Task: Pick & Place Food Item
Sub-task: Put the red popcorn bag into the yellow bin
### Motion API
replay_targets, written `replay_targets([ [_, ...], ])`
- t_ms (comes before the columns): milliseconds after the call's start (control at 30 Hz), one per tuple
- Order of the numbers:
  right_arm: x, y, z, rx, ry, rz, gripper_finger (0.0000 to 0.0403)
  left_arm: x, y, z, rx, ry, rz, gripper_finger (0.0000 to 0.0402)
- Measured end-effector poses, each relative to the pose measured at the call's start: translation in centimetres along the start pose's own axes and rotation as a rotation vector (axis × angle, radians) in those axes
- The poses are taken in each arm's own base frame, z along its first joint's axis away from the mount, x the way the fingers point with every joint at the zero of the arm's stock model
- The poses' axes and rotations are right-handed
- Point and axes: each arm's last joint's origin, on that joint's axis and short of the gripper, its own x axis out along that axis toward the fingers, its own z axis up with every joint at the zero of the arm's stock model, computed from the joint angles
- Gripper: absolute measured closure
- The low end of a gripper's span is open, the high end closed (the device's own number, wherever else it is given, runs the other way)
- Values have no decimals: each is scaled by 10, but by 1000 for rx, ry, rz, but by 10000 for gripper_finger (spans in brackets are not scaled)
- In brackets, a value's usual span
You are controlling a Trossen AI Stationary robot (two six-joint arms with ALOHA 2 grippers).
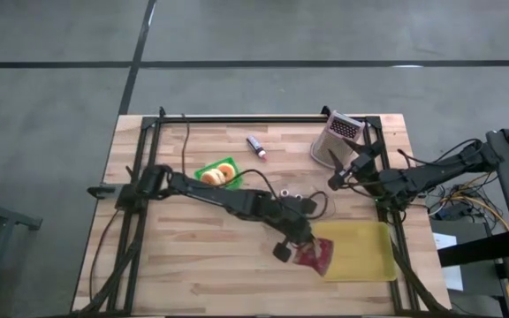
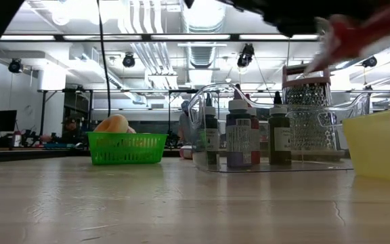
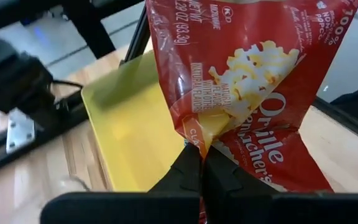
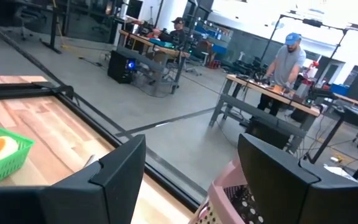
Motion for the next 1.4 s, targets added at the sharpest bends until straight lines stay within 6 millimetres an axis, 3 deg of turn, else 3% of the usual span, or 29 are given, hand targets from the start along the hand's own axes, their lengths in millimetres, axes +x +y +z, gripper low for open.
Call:
replay_targets([
  [367,-2,-7,3,5,-12,-2,152,37,0,1,211,-130,28,401],
  [767,-2,-7,4,-3,-15,-2,154,47,0,0,332,-259,75,401],
  [967,-2,-7,4,-4,-16,-2,154,61,-2,-15,340,-266,99,401],
  [1167,-4,-9,6,-45,-33,37,154,57,3,-13,335,-225,173,401],
  [1400,-13,-7,10,-82,-110,233,157,35,3,-5,306,17,254,401],
])
